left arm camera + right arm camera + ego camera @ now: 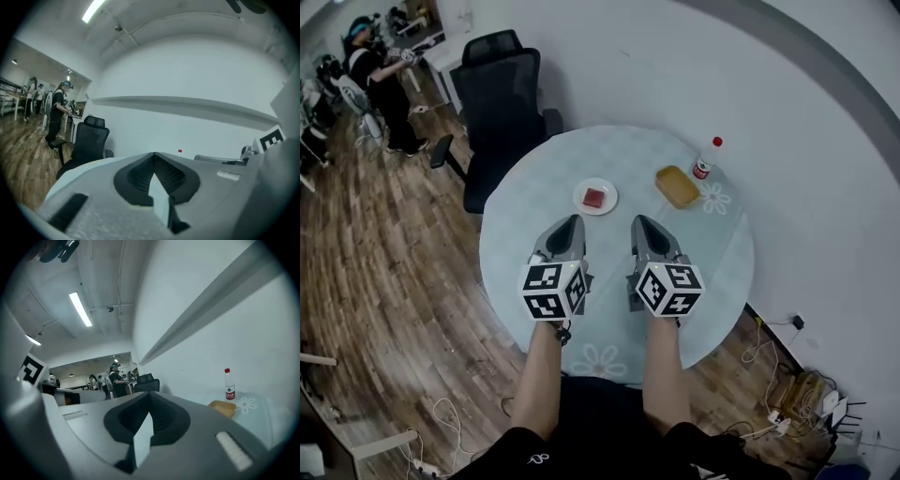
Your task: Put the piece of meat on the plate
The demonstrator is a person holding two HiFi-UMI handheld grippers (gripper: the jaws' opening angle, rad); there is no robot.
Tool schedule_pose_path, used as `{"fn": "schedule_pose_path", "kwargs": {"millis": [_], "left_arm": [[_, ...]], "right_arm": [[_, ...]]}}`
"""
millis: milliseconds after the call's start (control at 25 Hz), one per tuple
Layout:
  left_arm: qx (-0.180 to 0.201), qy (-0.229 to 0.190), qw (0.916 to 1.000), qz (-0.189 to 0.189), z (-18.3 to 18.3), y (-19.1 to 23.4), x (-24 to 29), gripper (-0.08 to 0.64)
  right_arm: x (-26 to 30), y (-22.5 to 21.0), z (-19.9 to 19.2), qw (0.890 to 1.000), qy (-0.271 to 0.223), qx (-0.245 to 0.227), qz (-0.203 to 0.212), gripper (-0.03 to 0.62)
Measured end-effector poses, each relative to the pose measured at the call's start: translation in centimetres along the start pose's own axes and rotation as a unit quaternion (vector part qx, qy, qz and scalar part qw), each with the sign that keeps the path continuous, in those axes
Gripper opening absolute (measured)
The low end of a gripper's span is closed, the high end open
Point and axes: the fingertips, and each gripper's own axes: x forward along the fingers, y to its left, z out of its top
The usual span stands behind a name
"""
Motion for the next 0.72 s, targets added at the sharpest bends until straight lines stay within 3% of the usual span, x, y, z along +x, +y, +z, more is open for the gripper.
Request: {"fn": "schedule_pose_path", "kwargs": {"millis": [320, 720], "left_arm": [[0.062, -0.009, 0.9977, 0.027, 1.3, -1.9, -1.5, -0.005], [0.106, -0.017, 0.9934, 0.042, 1.8, -2.2, -2.1, -0.005]], "right_arm": [[-0.9, 2.1, 1.0, 0.998, 0.002, -0.04, 0.042, 0.006], [-0.8, 3.0, 1.2, 0.998, -0.017, -0.01, 0.056, 0.006]]}}
